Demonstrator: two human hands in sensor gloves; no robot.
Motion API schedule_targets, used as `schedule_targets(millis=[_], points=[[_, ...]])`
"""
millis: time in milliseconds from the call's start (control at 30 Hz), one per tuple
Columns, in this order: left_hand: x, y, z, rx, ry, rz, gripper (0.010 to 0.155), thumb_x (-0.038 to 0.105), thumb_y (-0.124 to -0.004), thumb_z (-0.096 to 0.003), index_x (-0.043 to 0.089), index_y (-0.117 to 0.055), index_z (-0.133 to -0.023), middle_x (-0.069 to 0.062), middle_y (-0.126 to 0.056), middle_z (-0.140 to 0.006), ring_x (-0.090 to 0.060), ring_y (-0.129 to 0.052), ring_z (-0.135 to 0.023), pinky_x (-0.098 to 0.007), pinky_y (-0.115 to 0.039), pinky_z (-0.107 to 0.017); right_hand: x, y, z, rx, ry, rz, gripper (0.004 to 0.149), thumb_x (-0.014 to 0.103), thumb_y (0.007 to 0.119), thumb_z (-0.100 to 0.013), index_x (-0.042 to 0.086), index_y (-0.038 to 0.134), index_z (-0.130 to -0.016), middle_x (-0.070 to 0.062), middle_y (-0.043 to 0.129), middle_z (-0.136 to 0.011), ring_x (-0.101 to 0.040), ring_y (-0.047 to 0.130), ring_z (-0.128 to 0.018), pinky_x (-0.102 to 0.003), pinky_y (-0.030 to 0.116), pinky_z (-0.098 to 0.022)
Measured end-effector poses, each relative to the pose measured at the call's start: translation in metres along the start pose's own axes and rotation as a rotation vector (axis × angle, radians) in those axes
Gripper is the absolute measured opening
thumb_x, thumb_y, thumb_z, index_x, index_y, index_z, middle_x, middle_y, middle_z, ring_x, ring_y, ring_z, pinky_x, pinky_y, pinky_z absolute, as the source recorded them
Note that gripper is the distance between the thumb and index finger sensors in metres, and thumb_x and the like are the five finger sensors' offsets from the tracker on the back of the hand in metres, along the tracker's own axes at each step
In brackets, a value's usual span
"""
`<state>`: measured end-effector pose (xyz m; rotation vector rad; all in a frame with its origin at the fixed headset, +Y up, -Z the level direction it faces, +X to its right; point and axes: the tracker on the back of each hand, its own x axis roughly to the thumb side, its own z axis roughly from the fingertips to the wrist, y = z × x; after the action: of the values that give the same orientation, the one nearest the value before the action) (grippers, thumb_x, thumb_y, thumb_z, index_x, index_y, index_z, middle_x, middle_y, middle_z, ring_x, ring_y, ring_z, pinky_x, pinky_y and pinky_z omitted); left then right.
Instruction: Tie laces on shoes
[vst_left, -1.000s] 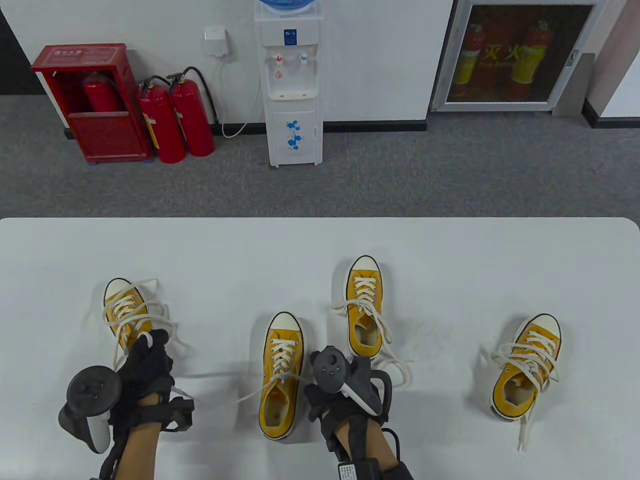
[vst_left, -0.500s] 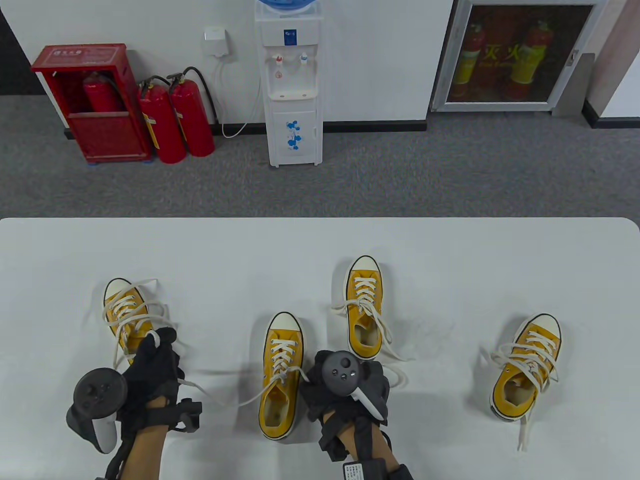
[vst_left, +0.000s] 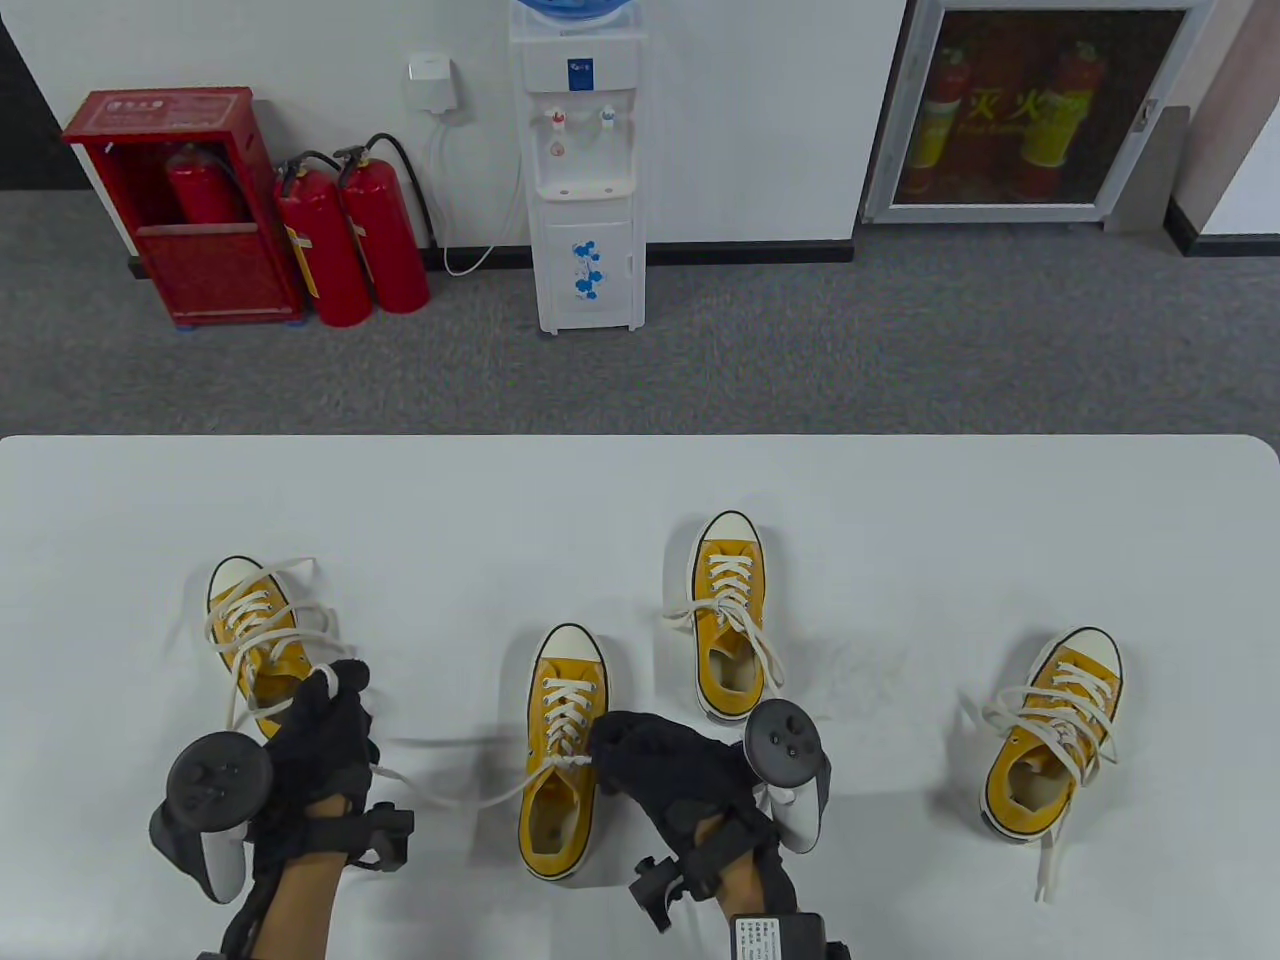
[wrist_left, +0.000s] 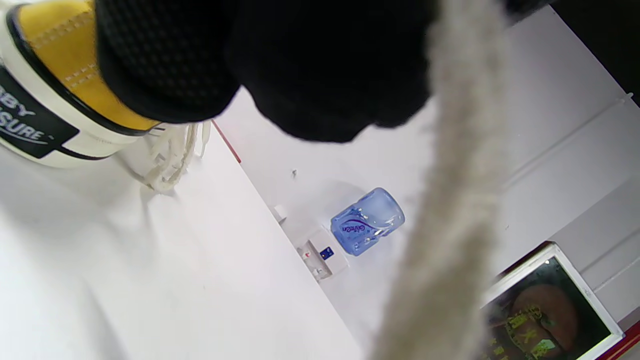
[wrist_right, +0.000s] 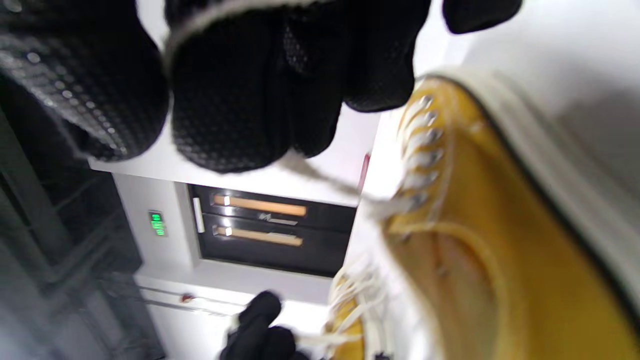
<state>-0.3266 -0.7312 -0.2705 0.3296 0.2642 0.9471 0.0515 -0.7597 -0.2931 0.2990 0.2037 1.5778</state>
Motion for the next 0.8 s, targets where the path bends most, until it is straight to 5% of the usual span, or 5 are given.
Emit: schedule_targets(millis=[200,400,500,800], points=[[-0.001,-0.004,0.0,-0.047,0.022,0.093,0.041,0.046,-0.068,-0.0527,0.036,-0.078,-0.092,0.016,-0.099,-0.05,-0.003,-0.107,-0.018,-0.04,-0.095,-0.038,-0.001,0.02,-0.003,0.129,-0.026,-0.203,0.045,0.045,0.093,-0.039,0.012,0.094,-0.07,-0.005,0.077,-0.103,-0.039,0.055,-0.109,-0.071,0.03,-0.071],[0.001,-0.011,0.001,-0.161,0.044,0.349,0.043,0.047,-0.066,-0.0538,0.036,-0.074,-0.095,0.016,-0.098,-0.057,-0.002,-0.11,-0.024,-0.04,-0.094,-0.04,-0.001,0.028,-0.006,0.141,-0.012,-0.259,0.047,0.036,0.091,-0.041,0.011,0.088,-0.081,-0.005,0.075,-0.102,-0.042,0.069,-0.104,-0.074,0.029,-0.071],[0.009,-0.011,0.002,-0.213,-0.008,0.486,0.044,0.048,-0.063,-0.0548,0.038,-0.069,-0.098,0.017,-0.095,-0.064,-0.002,-0.111,-0.032,-0.04,-0.093,-0.045,0.0,0.029,-0.008,0.129,-0.002,-0.216,0.049,0.032,0.09,-0.042,0.01,0.084,-0.086,-0.007,0.067,-0.105,-0.039,0.078,-0.097,-0.076,0.033,-0.071],[0.045,-0.022,0.014,-0.415,-0.179,0.722,0.048,0.048,-0.059,-0.0564,0.039,-0.058,-0.103,0.015,-0.083,-0.083,-0.008,-0.109,-0.061,-0.045,-0.085,-0.062,0.005,0.041,-0.015,0.035,-0.008,0.126,0.052,0.023,0.086,-0.043,0.008,0.075,-0.092,-0.011,0.055,-0.106,-0.019,0.087,-0.069,-0.06,0.06,-0.066]])
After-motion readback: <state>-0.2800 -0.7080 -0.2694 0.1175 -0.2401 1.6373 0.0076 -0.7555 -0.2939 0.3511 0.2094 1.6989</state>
